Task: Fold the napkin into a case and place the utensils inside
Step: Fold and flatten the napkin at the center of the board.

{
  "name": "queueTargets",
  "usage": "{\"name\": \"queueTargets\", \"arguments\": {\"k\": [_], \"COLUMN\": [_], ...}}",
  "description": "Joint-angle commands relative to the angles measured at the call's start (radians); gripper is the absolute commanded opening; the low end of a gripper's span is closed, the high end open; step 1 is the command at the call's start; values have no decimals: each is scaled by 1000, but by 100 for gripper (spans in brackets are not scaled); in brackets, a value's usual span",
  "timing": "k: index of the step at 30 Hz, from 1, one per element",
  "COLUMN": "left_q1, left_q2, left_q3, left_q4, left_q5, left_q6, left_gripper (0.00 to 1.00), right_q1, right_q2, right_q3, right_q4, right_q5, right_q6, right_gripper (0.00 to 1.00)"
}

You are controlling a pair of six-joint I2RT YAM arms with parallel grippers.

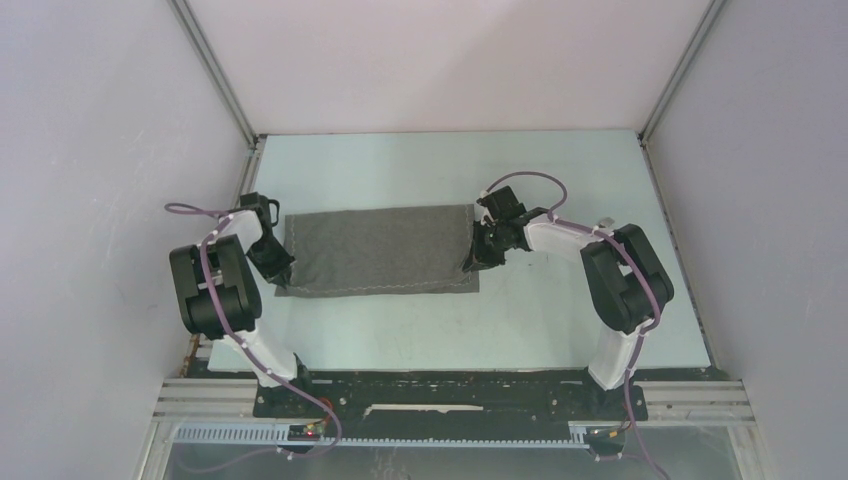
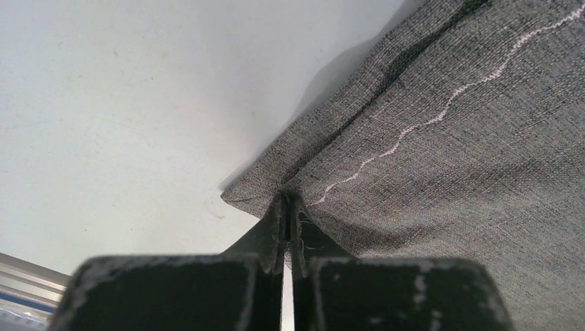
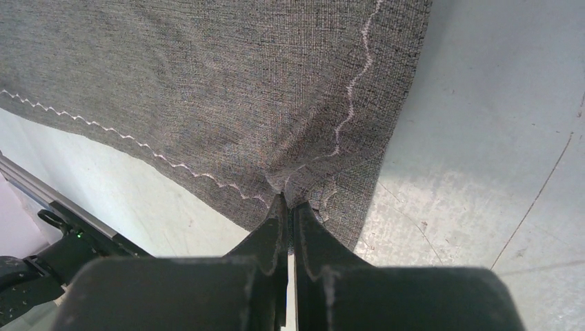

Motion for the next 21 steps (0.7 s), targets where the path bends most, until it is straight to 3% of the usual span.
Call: {"name": "queueTargets", "arguments": {"k": [1, 21], "left_q1": [11, 17], "left_q2": [15, 16], "left_q3": [30, 35], "left_q4": [5, -5], "left_q5": [8, -5], "left_q6": [11, 18], "left_gripper": [0, 1], "right_q1": [-2, 41], "right_q2": [-4, -42], "right_q3": [4, 2], "right_q4": [-7, -68], "right_q5": [9, 46], "right_q6": [-12, -7], "right_gripper": [0, 0]}}
